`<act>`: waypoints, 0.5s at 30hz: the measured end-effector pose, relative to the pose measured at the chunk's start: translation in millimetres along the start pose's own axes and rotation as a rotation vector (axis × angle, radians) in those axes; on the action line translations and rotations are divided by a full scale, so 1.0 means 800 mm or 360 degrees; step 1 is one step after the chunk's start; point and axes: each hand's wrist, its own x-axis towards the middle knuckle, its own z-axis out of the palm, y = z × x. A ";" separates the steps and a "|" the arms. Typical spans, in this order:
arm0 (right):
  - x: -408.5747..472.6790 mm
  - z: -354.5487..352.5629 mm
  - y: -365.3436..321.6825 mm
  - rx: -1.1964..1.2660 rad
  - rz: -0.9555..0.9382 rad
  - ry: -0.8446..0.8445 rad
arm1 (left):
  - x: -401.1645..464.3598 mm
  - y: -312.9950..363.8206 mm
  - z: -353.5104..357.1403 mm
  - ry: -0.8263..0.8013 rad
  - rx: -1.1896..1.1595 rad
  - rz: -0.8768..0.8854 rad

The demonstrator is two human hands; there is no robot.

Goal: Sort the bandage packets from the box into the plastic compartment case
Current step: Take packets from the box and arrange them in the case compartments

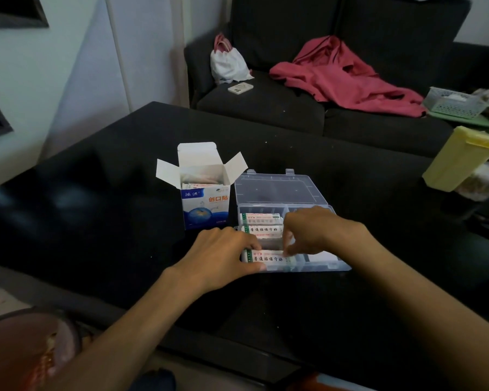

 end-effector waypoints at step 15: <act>0.005 -0.006 -0.018 0.0135 0.0305 -0.0322 | -0.003 0.009 -0.011 -0.0124 -0.0127 -0.0004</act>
